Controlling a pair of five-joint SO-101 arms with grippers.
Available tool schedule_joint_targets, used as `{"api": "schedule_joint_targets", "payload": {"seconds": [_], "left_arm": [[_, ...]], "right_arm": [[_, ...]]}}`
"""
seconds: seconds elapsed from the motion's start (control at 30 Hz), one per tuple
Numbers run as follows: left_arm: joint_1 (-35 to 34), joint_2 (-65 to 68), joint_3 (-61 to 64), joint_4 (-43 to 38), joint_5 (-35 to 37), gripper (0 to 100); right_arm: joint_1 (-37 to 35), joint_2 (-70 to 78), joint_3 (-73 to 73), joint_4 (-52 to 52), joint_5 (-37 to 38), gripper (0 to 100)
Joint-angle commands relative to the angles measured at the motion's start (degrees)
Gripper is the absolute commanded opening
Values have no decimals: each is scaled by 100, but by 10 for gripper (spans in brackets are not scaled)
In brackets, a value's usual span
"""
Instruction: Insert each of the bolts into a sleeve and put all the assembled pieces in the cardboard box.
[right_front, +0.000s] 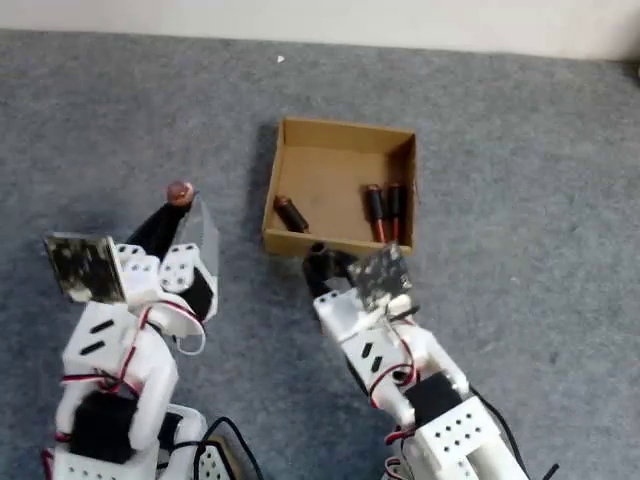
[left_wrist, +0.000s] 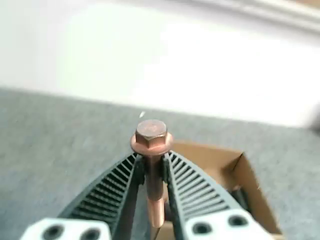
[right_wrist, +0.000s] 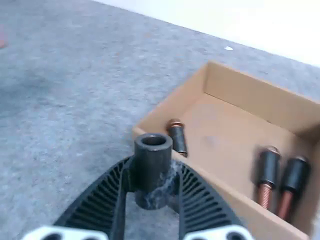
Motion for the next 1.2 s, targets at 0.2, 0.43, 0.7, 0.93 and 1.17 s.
{"api": "schedule_joint_targets", "payload": {"seconds": [0.2, 0.43, 0.7, 0.93, 1.17], "left_arm": [[884, -1446, 1525, -1424, 70, 6], [1297, -1393, 1604, -1451, 79, 6], [1464, -1385, 1569, -1451, 79, 6], [1464, -1385, 1560, -1424, 79, 6], [1473, -1385, 1560, -1424, 79, 6]], "right_arm": [[-637, -769, 919, -1200, 633, 5], [-673, -1156, 1569, -1402, 870, 5], [-673, -1130, 1569, -1385, 870, 5], [-673, -1138, 1569, -1156, 870, 5], [-690, -1165, 1569, -1156, 879, 5]]}}
